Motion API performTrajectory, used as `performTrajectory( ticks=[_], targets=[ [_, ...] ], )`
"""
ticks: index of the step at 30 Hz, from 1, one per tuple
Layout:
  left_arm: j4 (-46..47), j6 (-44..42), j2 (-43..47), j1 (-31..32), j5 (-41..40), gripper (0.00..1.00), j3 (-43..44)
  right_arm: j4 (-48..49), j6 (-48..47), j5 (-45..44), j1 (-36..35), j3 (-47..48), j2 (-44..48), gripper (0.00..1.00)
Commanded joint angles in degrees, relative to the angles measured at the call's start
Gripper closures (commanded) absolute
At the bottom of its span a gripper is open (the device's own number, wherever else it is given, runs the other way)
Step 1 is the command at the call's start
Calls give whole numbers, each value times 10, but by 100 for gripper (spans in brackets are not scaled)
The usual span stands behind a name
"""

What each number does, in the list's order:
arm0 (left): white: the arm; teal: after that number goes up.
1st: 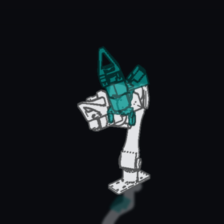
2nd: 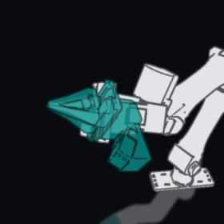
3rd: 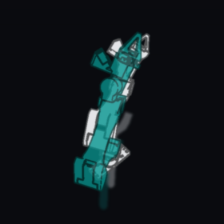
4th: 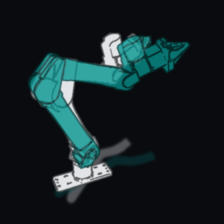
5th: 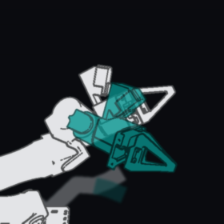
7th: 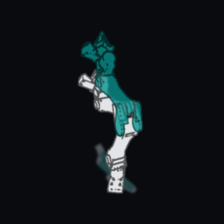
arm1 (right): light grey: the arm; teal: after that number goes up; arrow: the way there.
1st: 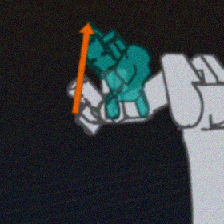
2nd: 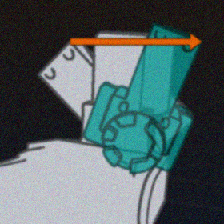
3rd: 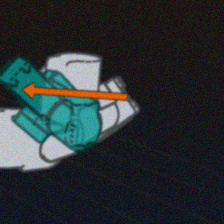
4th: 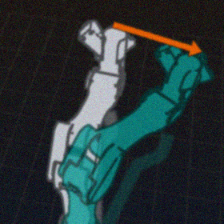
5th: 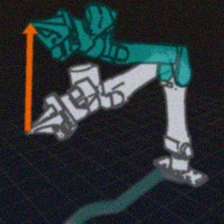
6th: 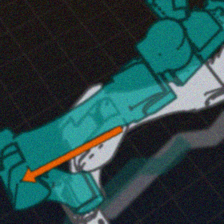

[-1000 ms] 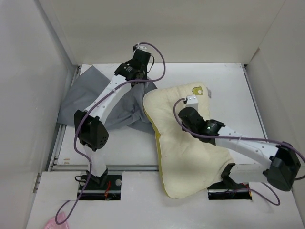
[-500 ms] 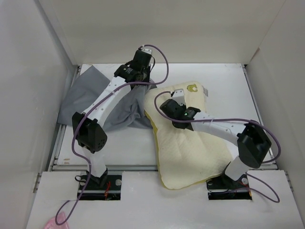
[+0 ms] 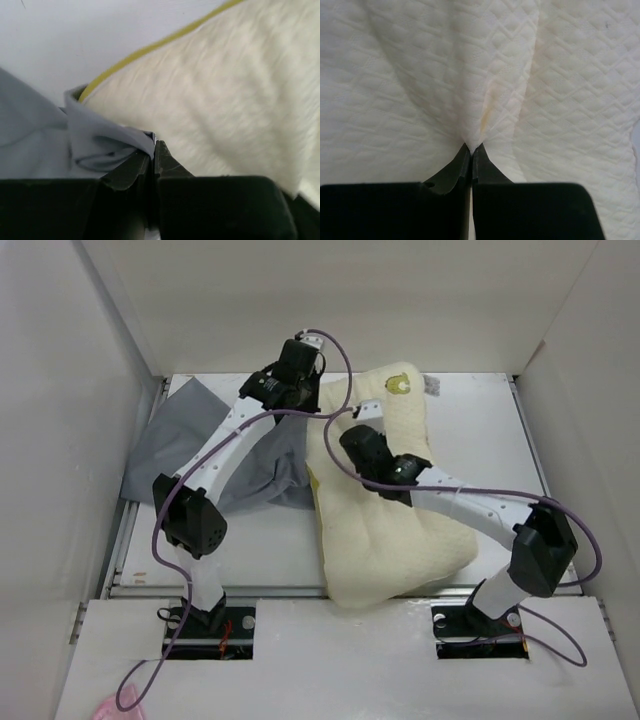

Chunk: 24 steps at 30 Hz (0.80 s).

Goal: Put the pillow into the pillowcase

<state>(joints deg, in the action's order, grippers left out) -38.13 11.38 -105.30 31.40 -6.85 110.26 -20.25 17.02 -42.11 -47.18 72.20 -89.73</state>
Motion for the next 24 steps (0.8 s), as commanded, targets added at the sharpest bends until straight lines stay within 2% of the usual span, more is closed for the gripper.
performTrajectory(
  ticks=[1,4,6,8,9,11,14,19,20,21,23,24],
  targets=[
    [17,-5,-24,0,3,100,87,68,-59,28,-72,-28,3,100],
    [10,19,-60,-16,-19,100,141,21,8,33,-91,-76,32,100],
    [10,24,-68,-22,-19,100,148,26,13,41,-105,-101,49,100],
    [10,24,-68,-22,5,100,156,90,3,86,-118,-133,61,100],
    [18,24,-68,-22,42,100,156,113,-9,100,-125,-133,61,100],
    [24,24,-68,-16,53,100,137,155,-25,120,-125,-138,55,100],
    [24,19,-68,0,58,100,127,198,-55,65,-125,-98,23,100],
    [17,32,-74,7,64,100,105,216,-69,0,-125,-28,-34,100],
    [10,32,-74,7,64,100,110,209,-47,-22,-125,-16,-43,100],
    [4,37,-74,7,64,100,110,190,-32,-86,-125,17,-53,100],
    [4,37,-56,7,69,100,91,112,11,-135,-118,49,-83,100],
    [4,37,-33,12,69,92,77,85,27,-143,-110,63,-90,100]
  ],
)
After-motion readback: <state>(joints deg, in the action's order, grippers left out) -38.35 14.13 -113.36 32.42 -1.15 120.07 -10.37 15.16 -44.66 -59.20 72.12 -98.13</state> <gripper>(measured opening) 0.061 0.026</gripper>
